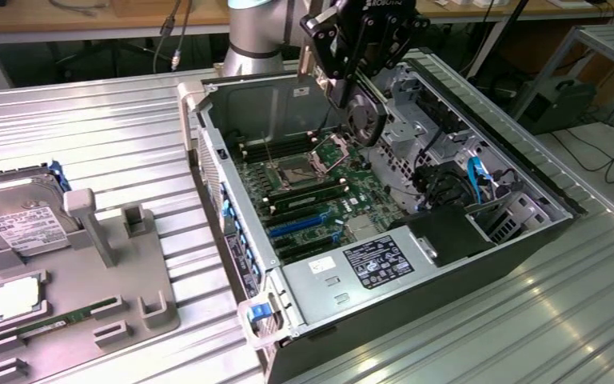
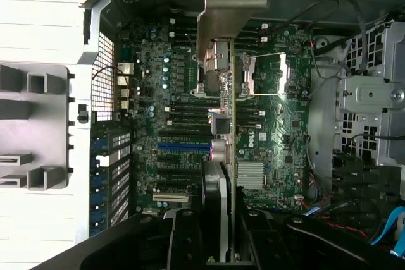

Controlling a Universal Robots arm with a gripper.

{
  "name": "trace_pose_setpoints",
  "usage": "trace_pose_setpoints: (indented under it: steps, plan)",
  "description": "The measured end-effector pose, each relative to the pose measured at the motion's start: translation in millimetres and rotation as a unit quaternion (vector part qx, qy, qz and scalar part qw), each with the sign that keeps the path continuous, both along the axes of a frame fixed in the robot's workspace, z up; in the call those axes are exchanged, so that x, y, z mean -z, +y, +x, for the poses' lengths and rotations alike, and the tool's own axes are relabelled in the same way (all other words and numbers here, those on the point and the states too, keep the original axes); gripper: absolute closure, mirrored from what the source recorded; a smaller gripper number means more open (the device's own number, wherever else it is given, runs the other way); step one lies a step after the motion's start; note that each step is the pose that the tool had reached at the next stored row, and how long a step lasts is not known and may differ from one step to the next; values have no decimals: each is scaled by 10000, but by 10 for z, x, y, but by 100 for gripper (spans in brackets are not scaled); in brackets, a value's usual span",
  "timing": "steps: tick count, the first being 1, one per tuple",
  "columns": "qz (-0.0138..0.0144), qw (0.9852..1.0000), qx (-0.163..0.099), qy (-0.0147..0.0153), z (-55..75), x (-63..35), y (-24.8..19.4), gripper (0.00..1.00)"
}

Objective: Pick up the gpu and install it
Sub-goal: 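Pick up the gpu and move the gpu toward the slot, then insert the gpu into the slot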

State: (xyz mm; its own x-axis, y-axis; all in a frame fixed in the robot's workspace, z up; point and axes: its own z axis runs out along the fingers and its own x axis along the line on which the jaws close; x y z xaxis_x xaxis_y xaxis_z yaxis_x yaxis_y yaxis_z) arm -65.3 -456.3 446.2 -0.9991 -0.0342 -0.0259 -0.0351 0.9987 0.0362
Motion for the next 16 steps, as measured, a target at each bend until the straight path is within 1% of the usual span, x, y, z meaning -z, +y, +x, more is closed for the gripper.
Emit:
trace_pose_setpoints:
  steps: [10,16]
  plan:
    - [0,10000,-7,0,0,0,0,72]
    - [0,9996,-267,0,0,0,0,72]
